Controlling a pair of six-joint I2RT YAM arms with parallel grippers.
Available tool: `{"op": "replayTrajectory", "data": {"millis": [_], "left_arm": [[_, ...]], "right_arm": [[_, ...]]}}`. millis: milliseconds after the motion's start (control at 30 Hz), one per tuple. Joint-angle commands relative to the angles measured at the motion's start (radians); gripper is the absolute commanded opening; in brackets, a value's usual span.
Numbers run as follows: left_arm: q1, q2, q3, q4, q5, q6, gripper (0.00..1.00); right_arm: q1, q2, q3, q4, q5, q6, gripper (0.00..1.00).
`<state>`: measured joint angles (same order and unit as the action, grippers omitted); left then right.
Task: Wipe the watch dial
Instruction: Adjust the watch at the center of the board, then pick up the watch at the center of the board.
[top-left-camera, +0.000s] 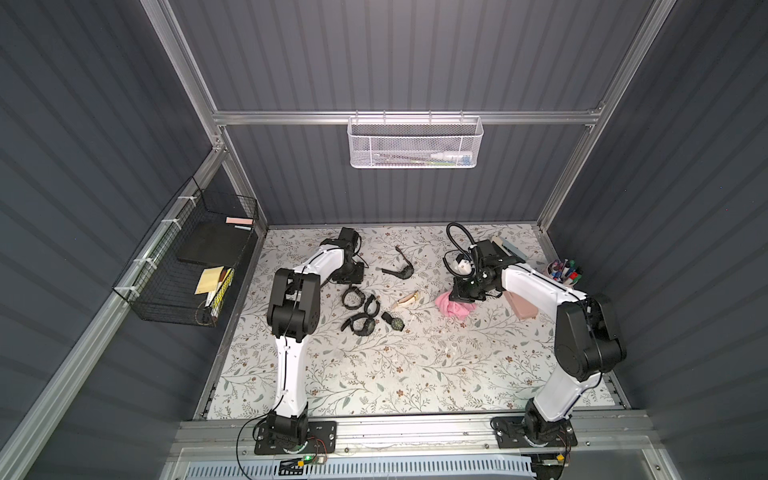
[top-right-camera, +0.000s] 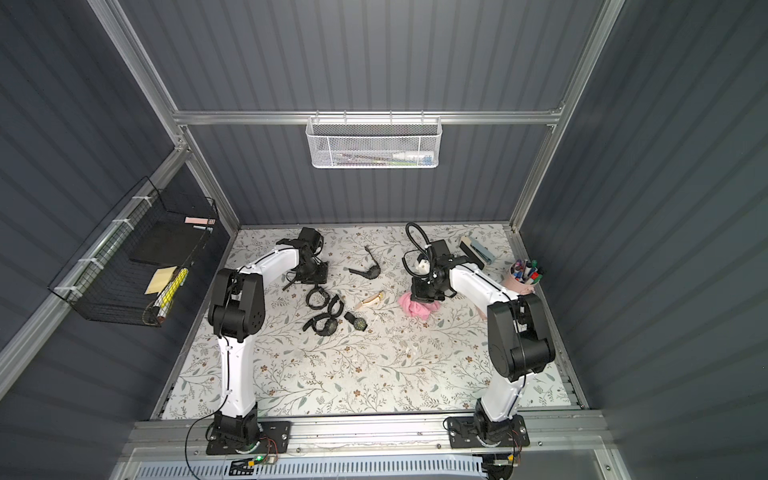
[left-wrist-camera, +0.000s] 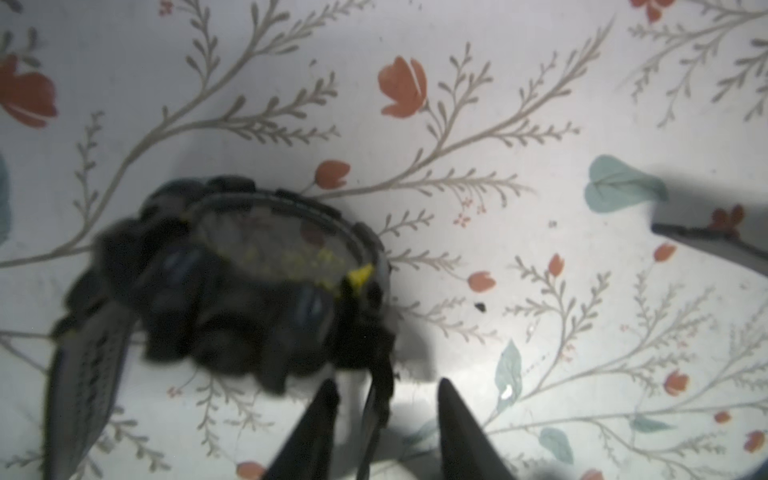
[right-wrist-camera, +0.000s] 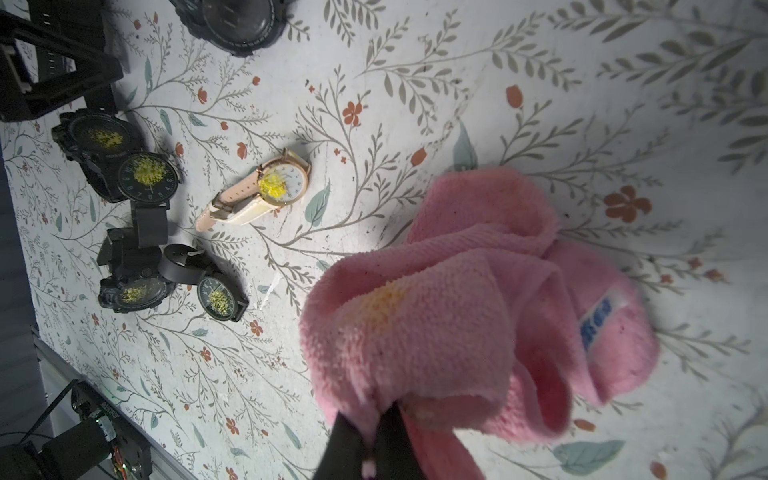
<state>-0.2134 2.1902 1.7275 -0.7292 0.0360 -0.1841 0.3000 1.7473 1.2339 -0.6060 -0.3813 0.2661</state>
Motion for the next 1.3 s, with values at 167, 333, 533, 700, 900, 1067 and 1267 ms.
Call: {"op": "replayTrajectory", "data": {"millis": [167,333,533,700,900,1067,1267], "left_arm": [[0.000,-0.108,0.149,-0.064,-0.036,-0.015,0.85],[0.017,-0.091,0.207,-0.036,-0.022,-0.204,0.87],[0.056,-0.117,0.157,0.097,0.083,-0.558,0.87],[0.072,-0.164,0.058,0.187,0.105,-0.840,0.87],[0.091,-0.131,0.061,0.157,0.120,-1.064,0.86],[0.115,-0.094,0.102,0.076,0.106,-1.210,0.84],[0.127,-0.096,0.080,0.027,0.093,-1.361,0.82]], "right_arm": [[-0.003,0.022,0.016,0.006,-0.035,-0.009,0.07],[-0.002,0.077,0.053,-0.006,-0.057,-0.021,0.07],[-0.004,0.118,0.116,-0.057,-0.065,-0.059,0.08],[-0.015,0.137,0.150,-0.085,-0.078,-0.080,0.09],[-0.026,0.141,0.161,-0.101,-0.103,-0.078,0.09],[-0.032,0.130,0.173,-0.126,-0.117,-0.073,0.09],[-0.033,0.110,0.173,-0.144,-0.139,-0.051,0.09]]}}
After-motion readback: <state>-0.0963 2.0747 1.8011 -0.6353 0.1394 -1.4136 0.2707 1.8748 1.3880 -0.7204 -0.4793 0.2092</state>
